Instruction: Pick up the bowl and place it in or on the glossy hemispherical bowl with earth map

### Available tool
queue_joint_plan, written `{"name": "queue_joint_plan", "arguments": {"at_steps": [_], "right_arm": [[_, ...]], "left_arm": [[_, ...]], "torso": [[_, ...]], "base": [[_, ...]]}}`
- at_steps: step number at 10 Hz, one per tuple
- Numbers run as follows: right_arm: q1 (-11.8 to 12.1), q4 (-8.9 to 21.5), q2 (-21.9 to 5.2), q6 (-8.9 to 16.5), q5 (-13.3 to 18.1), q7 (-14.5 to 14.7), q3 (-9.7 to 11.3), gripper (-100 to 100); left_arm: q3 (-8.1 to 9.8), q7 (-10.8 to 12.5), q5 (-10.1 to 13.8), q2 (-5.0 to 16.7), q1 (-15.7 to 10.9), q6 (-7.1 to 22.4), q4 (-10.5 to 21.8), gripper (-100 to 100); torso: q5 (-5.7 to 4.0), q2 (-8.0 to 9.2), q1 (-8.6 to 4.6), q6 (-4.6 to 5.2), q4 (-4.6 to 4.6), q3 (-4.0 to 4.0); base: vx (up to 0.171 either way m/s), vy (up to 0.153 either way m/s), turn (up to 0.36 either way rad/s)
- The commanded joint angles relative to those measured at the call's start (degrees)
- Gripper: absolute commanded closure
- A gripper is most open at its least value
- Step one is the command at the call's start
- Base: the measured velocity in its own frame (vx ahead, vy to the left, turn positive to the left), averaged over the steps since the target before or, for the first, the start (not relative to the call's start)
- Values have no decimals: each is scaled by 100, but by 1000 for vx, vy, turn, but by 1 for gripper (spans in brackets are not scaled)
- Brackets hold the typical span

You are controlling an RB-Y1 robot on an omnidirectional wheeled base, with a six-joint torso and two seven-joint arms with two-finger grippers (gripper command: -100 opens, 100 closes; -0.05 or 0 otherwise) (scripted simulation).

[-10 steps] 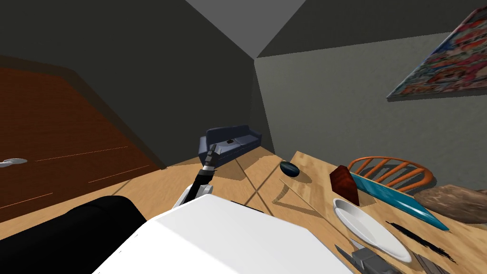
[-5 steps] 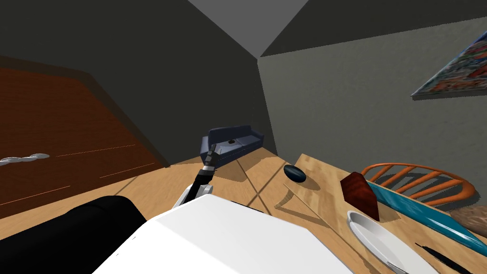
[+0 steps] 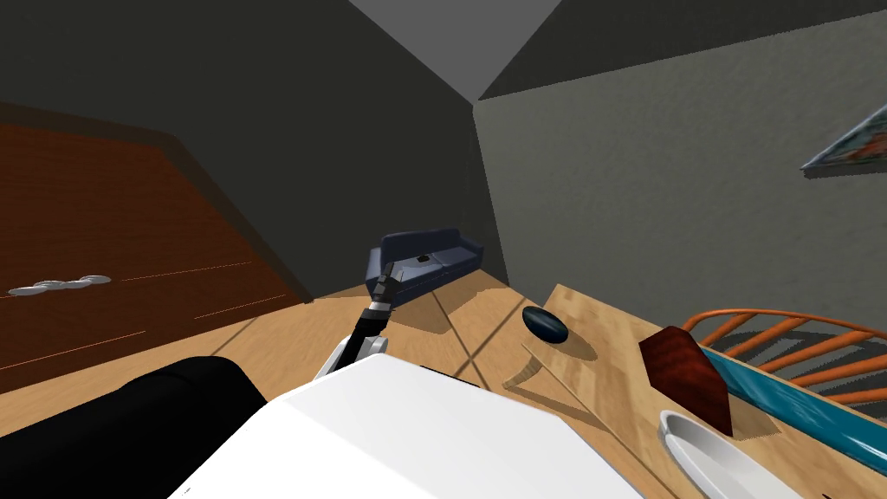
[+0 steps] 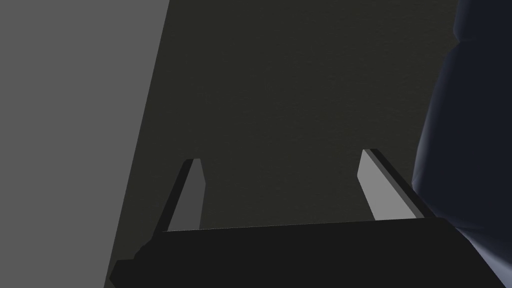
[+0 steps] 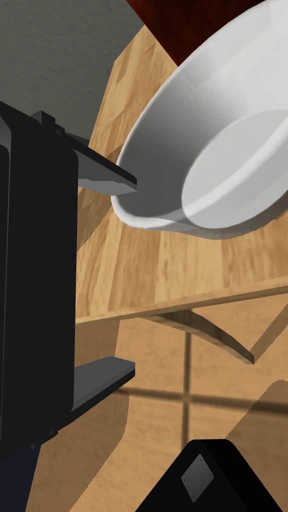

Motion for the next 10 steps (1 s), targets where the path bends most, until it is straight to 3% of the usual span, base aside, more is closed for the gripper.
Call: {"name": "queue_joint_plan", "arguments": {"at_steps": [1, 3, 6, 7, 8, 9, 10], "right_arm": [[-31, 209, 9, 13, 65, 151, 27, -100], [-62, 497, 133, 56, 138, 395, 33, -100], [-83, 668, 351, 92, 172, 579, 27, -100], [-134, 692, 302, 51, 176, 526, 44, -100], [-140, 709, 313, 44, 178, 548, 44, 0], [-185, 760, 472, 153, 201, 589, 71, -100], [-212, 791, 568, 218, 215, 615, 88, -100]], "left_arm": [[0, 0, 0, 0, 0, 0, 0, 0], [0, 0, 0, 0, 0, 0, 0, 0], [0, 0, 0, 0, 0, 0, 0, 0], [0, 0, 0, 0, 0, 0, 0, 0], [0, 0, 0, 0, 0, 0, 0, 0], [0, 0, 0, 0, 0, 0, 0, 0], [0, 0, 0, 0, -1, 0, 0, 0]], "torso": [[0, 0, 0, 0, 0, 0], [-1, -6, -5, -1, -1, -3], [-4, -5, -13, 0, -1, -3], [-4, -5, -13, 0, -1, -3], [-2, 6, -4, 0, 1, 3], [0, 17, 3, 1, 3, 9], [-2, 20, -4, -1, 5, 12]], "base": [[63, -16, 53], [93, -33, 53], [74, -46, 23], [33, -19, 9], [6, -4, 1], [4, -31, 66], [7, -68, 84]]}}
